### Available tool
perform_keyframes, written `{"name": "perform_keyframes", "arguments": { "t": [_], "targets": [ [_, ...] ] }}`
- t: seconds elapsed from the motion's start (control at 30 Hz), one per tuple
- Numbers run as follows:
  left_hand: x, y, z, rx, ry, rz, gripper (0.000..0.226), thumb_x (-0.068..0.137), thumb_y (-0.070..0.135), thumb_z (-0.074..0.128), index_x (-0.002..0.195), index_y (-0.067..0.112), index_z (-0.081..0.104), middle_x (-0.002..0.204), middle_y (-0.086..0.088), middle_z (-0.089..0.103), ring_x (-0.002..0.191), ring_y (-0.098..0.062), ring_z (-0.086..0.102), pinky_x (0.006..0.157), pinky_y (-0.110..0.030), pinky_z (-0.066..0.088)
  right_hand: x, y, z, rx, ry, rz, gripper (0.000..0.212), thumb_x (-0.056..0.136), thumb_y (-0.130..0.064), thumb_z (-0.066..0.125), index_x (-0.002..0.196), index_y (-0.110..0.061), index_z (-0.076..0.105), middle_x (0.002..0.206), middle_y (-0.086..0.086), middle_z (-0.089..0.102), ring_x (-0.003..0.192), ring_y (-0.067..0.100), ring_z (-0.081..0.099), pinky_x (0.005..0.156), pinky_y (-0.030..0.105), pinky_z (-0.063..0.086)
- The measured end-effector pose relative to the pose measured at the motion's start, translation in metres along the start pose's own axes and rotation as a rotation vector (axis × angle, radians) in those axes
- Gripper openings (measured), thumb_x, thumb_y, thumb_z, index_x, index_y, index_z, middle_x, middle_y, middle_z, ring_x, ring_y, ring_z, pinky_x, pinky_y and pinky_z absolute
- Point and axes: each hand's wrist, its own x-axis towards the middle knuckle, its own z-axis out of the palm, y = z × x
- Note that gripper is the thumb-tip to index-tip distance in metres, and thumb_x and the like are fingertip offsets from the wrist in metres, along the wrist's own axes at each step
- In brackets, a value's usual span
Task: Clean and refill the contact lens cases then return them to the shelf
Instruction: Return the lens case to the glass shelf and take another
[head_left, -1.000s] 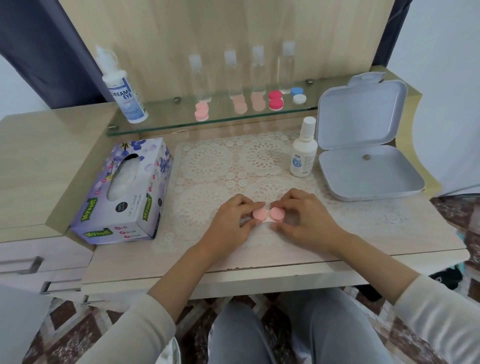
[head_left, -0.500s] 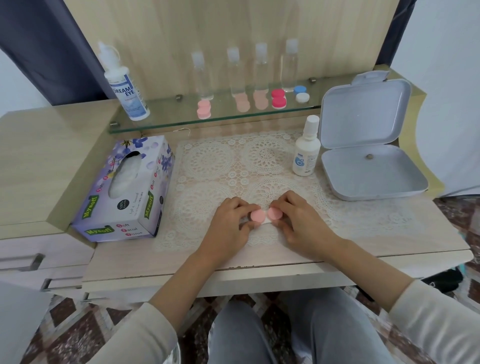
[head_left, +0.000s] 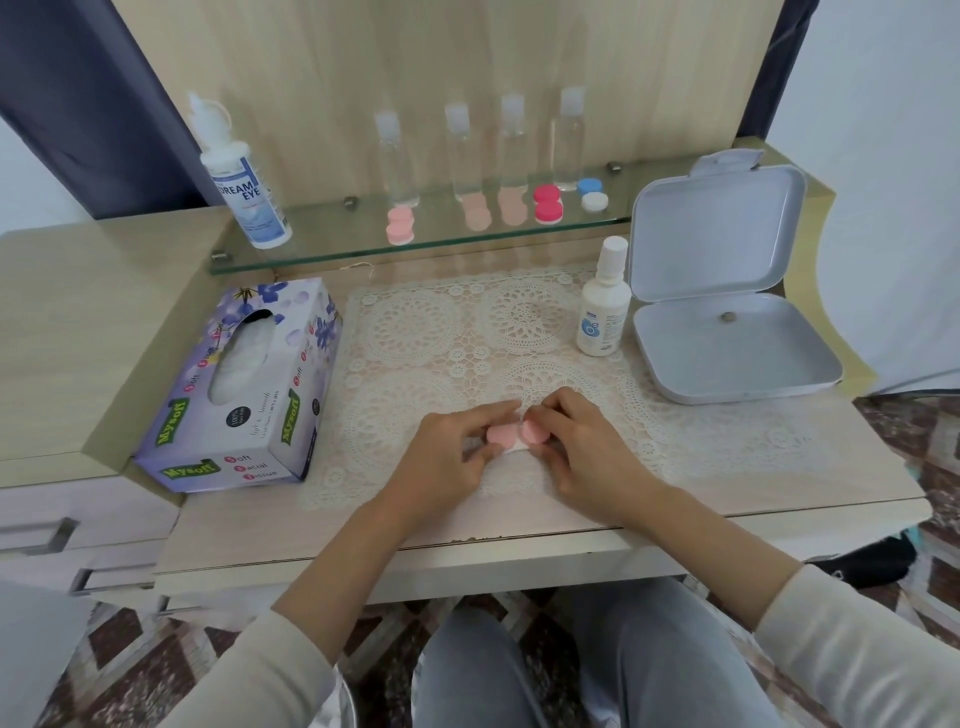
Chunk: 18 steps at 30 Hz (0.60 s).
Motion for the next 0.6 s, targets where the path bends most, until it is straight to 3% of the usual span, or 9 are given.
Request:
{"name": "perform_keyframes", "arguments": {
  "t": [0.13, 0.23, 0.3, 0.37, 0.5, 0.6],
  "targets": [
    [-0.0003, -0.0045, 0.0000, 0.076, 0.126, 0.029, 0.039, 0.066, 0.011, 0.079, 0.104, 0.007, 0.068, 0.090, -0.005, 0.068, 0.070, -0.004, 0.059, 0.074, -0.005, 0.043, -0.0004, 0.0017, 0.0001, -0.014, 0.004, -0.012, 0.020, 0.078, -0.003, 0.057, 0.098, 0.001, 0.063, 0.088, 0.013, 0.051, 0.079, 0.024, 0.048, 0.072, 0.031, 0.039],
    [0.0003, -0.0068, -0.0036, 0.079, 0.094, 0.062, 0.045, 0.068, 0.015, 0.078, 0.111, 0.008, 0.065, 0.100, 0.004, 0.063, 0.082, -0.005, 0.059, 0.079, -0.006, 0.043, -0.0007, 0.0017, -0.0002, -0.016, 0.012, -0.025, 0.020, 0.078, -0.004, 0.058, 0.097, 0.001, 0.063, 0.088, 0.013, 0.051, 0.079, 0.024, 0.048, 0.072, 0.031, 0.039],
    [-0.0011, -0.0063, -0.0059, 0.072, 0.025, 0.082, 0.043, 0.074, -0.001, 0.070, 0.115, 0.009, 0.063, 0.107, 0.007, 0.060, 0.094, -0.001, 0.056, 0.083, -0.004, 0.040, -0.0003, 0.0015, 0.0002, -0.010, 0.020, -0.028, 0.020, 0.078, -0.006, 0.056, 0.096, 0.000, 0.063, 0.087, 0.013, 0.051, 0.078, 0.024, 0.049, 0.071, 0.031, 0.040],
    [-0.0010, -0.0073, -0.0055, 0.098, -0.003, 0.098, 0.044, 0.075, -0.010, 0.064, 0.114, 0.009, 0.064, 0.105, 0.005, 0.061, 0.091, -0.004, 0.057, 0.083, -0.003, 0.040, -0.0001, 0.0014, 0.0002, -0.004, 0.020, -0.026, 0.020, 0.078, -0.007, 0.055, 0.096, 0.000, 0.063, 0.087, 0.013, 0.051, 0.078, 0.024, 0.049, 0.071, 0.031, 0.041],
    [0.0027, -0.0076, -0.0010, 0.141, -0.010, 0.041, 0.033, 0.078, 0.007, 0.070, 0.111, 0.010, 0.066, 0.093, 0.004, 0.052, 0.082, -0.004, 0.053, 0.080, -0.012, 0.042, -0.0009, 0.0014, -0.0003, -0.006, 0.015, -0.018, 0.022, 0.078, -0.007, 0.056, 0.098, 0.000, 0.063, 0.089, 0.012, 0.052, 0.080, 0.025, 0.050, 0.073, 0.033, 0.043],
    [0.0036, -0.0055, -0.0048, 0.124, 0.034, 0.018, 0.029, 0.075, 0.013, 0.074, 0.103, 0.010, 0.068, 0.088, 0.005, 0.053, 0.079, 0.003, 0.054, 0.073, -0.007, 0.039, -0.0010, 0.0016, -0.0005, -0.011, 0.015, -0.012, 0.022, 0.079, -0.007, 0.057, 0.099, 0.000, 0.063, 0.091, 0.012, 0.052, 0.082, 0.025, 0.050, 0.074, 0.032, 0.042]
  ]
}}
